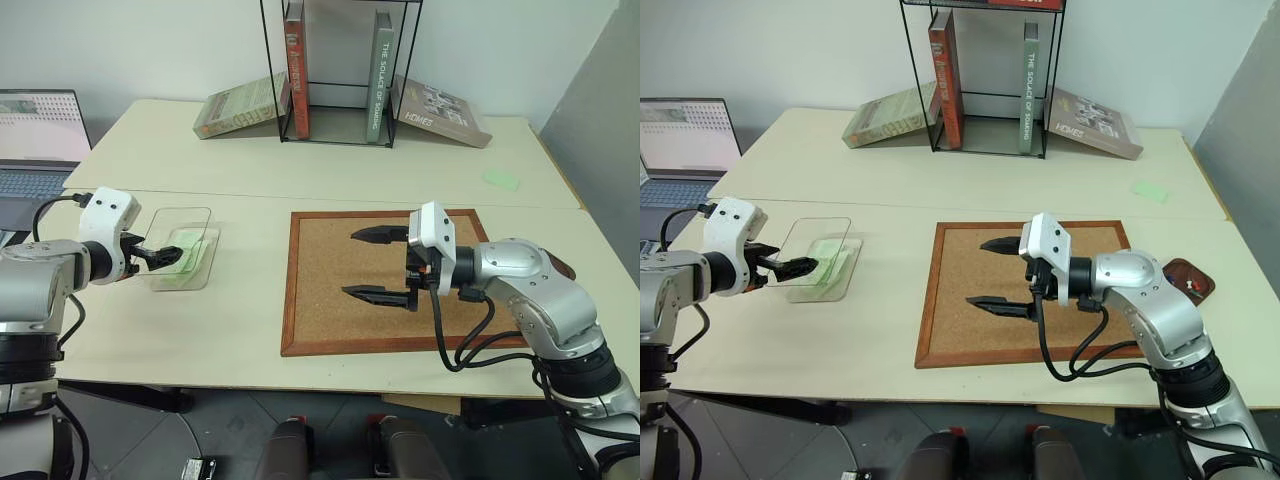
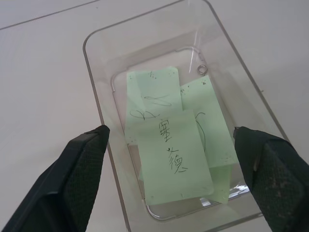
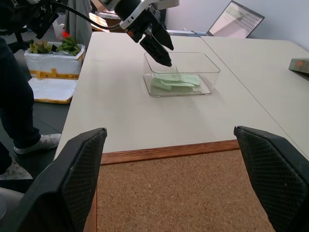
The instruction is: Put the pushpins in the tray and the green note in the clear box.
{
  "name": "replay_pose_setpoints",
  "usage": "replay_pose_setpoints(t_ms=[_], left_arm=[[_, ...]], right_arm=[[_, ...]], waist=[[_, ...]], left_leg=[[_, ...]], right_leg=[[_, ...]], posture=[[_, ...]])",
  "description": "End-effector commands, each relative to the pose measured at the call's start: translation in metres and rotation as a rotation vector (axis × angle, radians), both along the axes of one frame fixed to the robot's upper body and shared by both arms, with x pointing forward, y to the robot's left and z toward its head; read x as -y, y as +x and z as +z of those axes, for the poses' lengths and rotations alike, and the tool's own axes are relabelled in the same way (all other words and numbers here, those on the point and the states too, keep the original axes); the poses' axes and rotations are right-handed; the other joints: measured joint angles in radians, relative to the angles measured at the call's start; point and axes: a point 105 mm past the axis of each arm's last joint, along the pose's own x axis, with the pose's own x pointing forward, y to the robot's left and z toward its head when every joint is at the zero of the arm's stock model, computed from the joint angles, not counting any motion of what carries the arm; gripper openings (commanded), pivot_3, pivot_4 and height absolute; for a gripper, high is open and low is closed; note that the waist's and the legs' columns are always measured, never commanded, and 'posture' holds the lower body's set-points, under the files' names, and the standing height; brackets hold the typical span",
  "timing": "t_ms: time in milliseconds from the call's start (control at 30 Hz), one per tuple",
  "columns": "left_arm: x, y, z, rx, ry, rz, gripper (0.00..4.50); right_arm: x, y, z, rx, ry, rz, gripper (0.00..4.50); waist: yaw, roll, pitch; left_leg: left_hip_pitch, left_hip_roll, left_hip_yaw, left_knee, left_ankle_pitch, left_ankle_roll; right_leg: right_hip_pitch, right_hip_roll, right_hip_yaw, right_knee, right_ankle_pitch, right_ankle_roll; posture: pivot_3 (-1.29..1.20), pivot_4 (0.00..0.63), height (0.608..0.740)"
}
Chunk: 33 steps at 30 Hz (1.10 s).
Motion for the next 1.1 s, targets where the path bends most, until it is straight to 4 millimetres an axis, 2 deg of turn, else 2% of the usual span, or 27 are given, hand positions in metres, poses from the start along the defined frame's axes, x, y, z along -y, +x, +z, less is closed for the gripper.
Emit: replay_pose_setpoints(t_ms=[33, 167, 267, 367, 467, 533, 600, 700, 867, 933, 1100], left_arm=[[-0.001, -0.003, 0.035, 0.11, 0.062, 0.004, 4.44], [0.001, -0.004, 0.044, 0.155, 0.101, 0.005, 4.44], [0.011, -0.002, 0.057, 0.215, 0.109, -0.02, 4.44], [0.035, -0.002, 0.071, 0.3, 0.077, -0.11, 4.44], [0.061, -0.002, 0.072, 0.359, 0.033, -0.215, 4.44], [0.075, -0.003, 0.064, 0.38, 0.026, -0.263, 4.44], [0.098, -0.008, 0.051, 0.385, -0.03, -0.345, 4.44], [0.119, -0.014, 0.04, 0.384, -0.086, -0.417, 4.44], [0.16, -0.027, 0.012, 0.329, -0.113, -0.603, 4.44], [0.169, -0.029, 0.012, 0.315, -0.127, -0.672, 4.44], [0.172, -0.028, 0.015, 0.299, -0.137, -0.751, 4.44]], right_arm=[[0.001, -0.002, 0.013, 0.049, 0.018, 0.014, 4.5], [0.003, 0.0, 0.014, 0.047, 0.023, 0.008, 4.5], [0.006, 0.001, 0.016, 0.046, 0.032, -0.004, 4.5], [0.012, 0.003, 0.018, 0.042, 0.049, -0.033, 4.5], [0.021, 0.004, 0.019, 0.062, 0.09, -0.09, 4.5], [0.026, 0.003, 0.018, 0.057, 0.149, -0.146, 4.5], [0.036, -0.003, 0.004, 0.028, 0.166, -0.218, 4.5], [0.047, -0.007, -0.01, 0.019, 0.169, -0.297, 4.5], [0.087, -0.009, -0.035, -0.036, 0.1, -0.432, 4.5], [0.1, -0.011, -0.033, -0.039, 0.065, -0.434, 4.5], [0.12, -0.006, -0.018, -0.011, 0.024, -0.441, 4.5]], waist=[[0.0, 0.0, 0.0], [0.0, 0.0, 0.0], [0.0, 0.0, 0.0], [0.001, 0.0, 0.0], [0.005, 0.0, 0.0], [0.004, -0.001, 0.0], [0.004, 0.0, 0.0], [0.004, 0.0, 0.0], [0.002, -0.001, 0.0], [0.002, -0.001, 0.0], [-0.001, -0.001, 0.0]], left_leg=[[0.0, 0.0, 0.0, 0.0, 0.0, 0.0], [0.0, 0.0, 0.0, 0.0, 0.0, 0.0], [0.0, 0.0, 0.0, 0.0, 0.0, 0.0], [0.0, 0.0, 0.0, 0.0, 0.0, 0.0], [0.0, 0.0, 0.0, 0.0, 0.0, 0.0], [0.0, -0.001, 0.0, 0.0, 0.0, 0.0], [0.0, -0.001, 0.0, 0.0, 0.0, 0.0], [0.0, 0.0, 0.0, 0.0, 0.0, -0.001], [0.004, 0.0, 0.001, 0.001, 0.0, -0.001], [0.004, 0.0, 0.001, 0.001, 0.0, -0.001], [0.004, 0.001, 0.002, 0.002, 0.0, 0.0]], right_leg=[[0.0, 0.0, 0.0, 0.0, 0.0, 0.0], [0.0, 0.0, 0.0, 0.0, 0.0, 0.0], [0.0, 0.0, 0.0, 0.0, 0.0, 0.0], [0.0, 0.0, 0.0, 0.0, 0.0, 0.0], [0.001, 0.0, 0.0, -0.001, 0.0, 0.0], [0.001, -0.001, 0.0, -0.001, 0.0, 0.0], [0.001, -0.001, 0.001, 0.0, 0.0, 0.0], [0.001, -0.001, 0.001, 0.0, 0.0, 0.0], [0.005, -0.001, 0.001, 0.0, 0.0, 0.0], [0.005, -0.001, 0.001, 0.0, -0.001, -0.002], [0.005, 0.001, 0.001, 0.0, -0.001, -0.002]], posture=[[0.0, 0.15, 0.74], [0.0, 0.15, 0.74], [0.0, 0.15, 0.74], [0.0, 0.15, 0.74], [0.0, 0.15, 0.74], [0.0, 0.15, 0.74], [0.0, 0.15, 0.74], [0.0, 0.15, 0.74], [0.0, 0.15, 0.74], [0.0, 0.15, 0.74], [0.0, 0.15, 0.74]])
